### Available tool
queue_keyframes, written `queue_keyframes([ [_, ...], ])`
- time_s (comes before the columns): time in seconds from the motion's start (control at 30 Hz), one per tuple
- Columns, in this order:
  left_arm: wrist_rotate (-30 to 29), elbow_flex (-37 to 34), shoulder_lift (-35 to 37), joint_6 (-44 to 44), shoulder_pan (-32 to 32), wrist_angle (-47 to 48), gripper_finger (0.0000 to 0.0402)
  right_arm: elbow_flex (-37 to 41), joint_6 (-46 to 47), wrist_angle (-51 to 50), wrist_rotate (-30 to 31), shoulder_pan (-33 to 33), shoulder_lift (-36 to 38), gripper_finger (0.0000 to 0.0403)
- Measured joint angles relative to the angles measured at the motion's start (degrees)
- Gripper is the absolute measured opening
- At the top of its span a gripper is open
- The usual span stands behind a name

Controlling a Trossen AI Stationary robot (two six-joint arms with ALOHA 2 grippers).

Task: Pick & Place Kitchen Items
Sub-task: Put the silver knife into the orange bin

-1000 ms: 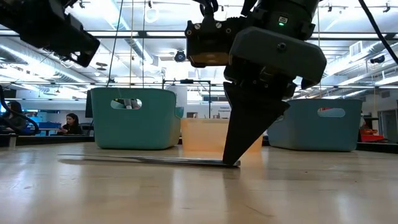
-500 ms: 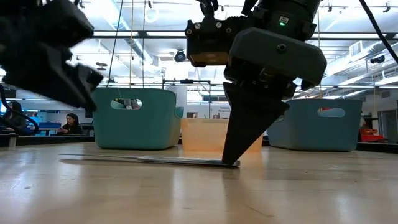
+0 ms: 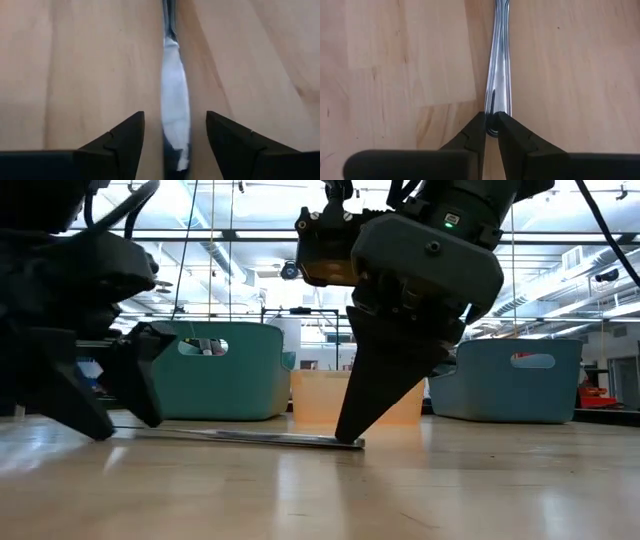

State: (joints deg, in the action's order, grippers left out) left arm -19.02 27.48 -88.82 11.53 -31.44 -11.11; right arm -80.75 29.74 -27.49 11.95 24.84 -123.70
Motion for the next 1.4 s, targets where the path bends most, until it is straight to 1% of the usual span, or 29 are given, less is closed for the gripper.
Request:
queue_keyframes([
  [0.07,-1.54,0.36,-1.13,-0.55,0.42,0.24,0.0224,0.0,0.0,0.01,-0.32,0.0,0.0,0.0047],
  [0.2,-2.43,0.5,-2.22,-0.7,1.47,0.23,0.0229,0.0,0.02,-0.08,-0.44,-0.02,0.0,0.0047],
  [0.3,-1.15,0.46,-2.24,-0.65,2.28,0.42,0.0227,0.0,-0.07,-0.08,-0.52,-0.02,0.0,0.0047],
  [0.37,0.21,0.44,-2.26,-0.66,2.82,0.62,0.022,0.0,-0.09,-0.03,-0.6,-0.02,0.0,0.0047],
  [0.47,3.02,0.42,-2.26,0.15,3.69,0.74,0.0195,0.0,-0.17,-0.03,-0.63,-0.02,0.0,0.0047],
  [0.53,4.91,0.4,-2.28,1.11,4.28,0.75,0.017,-0.01,-0.2,-0.01,-0.78,-0.02,0.0,0.0047],
  [0.7,5.7,0.33,-2.29,1.0,4.61,0.98,0.0101,-0.02,-0.22,0.05,-0.82,-0.02,0.0,0.0047],
  [0.77,5.77,0.31,-2.29,0.78,4.58,1.02,0.0081,0.0,-0.25,0.05,-0.82,-0.02,0.0,0.0048],
  [0.8,5.89,0.31,-2.29,0.75,4.58,1.02,0.0078,-0.01,-0.28,0.05,-0.82,-0.02,0.0,0.0048],
  [0.93,6.36,0.27,-2.31,1.32,4.58,1.0,0.0078,0.0,-0.44,0.08,-0.84,-0.02,0.0,0.0048],
  [1.03,6.92,0.27,-2.33,2.63,4.71,0.97,0.0089,0.0,-0.46,0.23,-0.84,0.0,0.0,0.0048],
  [1.13,9.0,0.24,-2.31,3.54,5.63,0.91,0.0095,0.04,-0.48,0.53,-0.86,0.0,0.0,0.0048],
  [1.3,13.6,0.24,-2.2,5.16,8.05,0.81,0.0089,0.04,-1.16,0.58,-0.89,0.0,0.04,0.0048],
  [1.4,14.78,0.22,-2.2,5.23,8.75,0.84,0.0092,0.09,-1.33,0.77,-0.88,0.02,0.07,0.0048],
])
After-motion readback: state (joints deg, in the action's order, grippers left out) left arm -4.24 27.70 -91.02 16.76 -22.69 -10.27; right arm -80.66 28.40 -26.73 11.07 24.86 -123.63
